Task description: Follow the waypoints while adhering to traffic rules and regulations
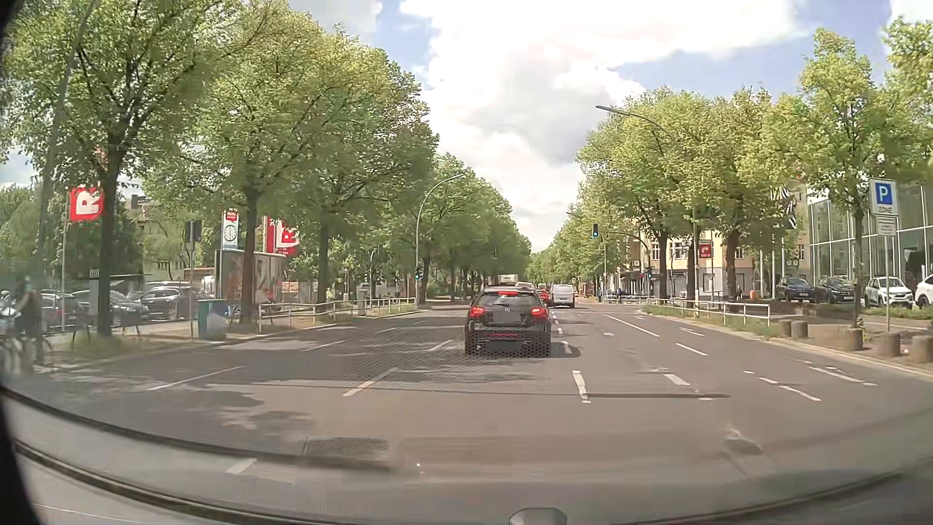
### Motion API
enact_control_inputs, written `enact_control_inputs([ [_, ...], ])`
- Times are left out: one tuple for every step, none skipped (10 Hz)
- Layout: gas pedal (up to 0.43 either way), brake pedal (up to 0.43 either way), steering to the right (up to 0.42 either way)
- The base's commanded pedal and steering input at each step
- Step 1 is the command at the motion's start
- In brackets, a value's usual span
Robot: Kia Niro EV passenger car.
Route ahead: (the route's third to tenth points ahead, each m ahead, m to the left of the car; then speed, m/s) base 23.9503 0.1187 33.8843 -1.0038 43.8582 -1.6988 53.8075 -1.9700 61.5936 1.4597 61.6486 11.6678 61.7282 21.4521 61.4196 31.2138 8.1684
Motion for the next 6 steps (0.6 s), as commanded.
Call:
enact_control_inputs([
  [0.0,0.018,0.001],
  [0.0,0.018,0.004],
  [0.008,0.018,0.005],
  [0.039,0.024,0.005],
  [0.067,0.024,0.006],
  [0.067,0.018,0.006],
])
